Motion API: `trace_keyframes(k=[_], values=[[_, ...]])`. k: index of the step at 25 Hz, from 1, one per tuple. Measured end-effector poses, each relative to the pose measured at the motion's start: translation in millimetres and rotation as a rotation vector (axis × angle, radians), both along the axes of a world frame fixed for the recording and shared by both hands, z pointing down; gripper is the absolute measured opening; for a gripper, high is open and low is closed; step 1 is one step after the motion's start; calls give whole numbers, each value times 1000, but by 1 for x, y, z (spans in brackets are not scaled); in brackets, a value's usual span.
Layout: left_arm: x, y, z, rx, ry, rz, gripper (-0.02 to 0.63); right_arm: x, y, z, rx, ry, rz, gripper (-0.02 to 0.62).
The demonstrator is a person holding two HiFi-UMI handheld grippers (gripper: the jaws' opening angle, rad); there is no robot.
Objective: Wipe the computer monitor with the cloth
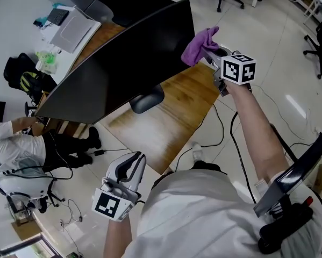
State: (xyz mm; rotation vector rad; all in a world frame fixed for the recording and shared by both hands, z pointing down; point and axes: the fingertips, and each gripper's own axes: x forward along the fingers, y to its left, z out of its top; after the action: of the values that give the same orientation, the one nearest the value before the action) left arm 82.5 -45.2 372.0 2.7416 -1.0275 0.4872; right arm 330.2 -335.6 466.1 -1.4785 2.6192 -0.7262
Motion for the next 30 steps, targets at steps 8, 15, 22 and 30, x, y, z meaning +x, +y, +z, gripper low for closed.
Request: trace_keyframes(k=[8, 15, 22, 30], values=[[-10, 3, 2, -8, -24, -22, 57, 0, 2, 58, -84, 5, 14, 48], [-14, 3, 3, -14, -34, -37, 57, 4, 5, 94, -139, 9, 33, 48], [-16, 5, 4, -27, -37, -43, 57, 8, 9, 134, -210, 38, 49, 48], [-25, 7, 4, -32, -27, -62, 57, 10, 12, 164, -273, 69, 100, 48]])
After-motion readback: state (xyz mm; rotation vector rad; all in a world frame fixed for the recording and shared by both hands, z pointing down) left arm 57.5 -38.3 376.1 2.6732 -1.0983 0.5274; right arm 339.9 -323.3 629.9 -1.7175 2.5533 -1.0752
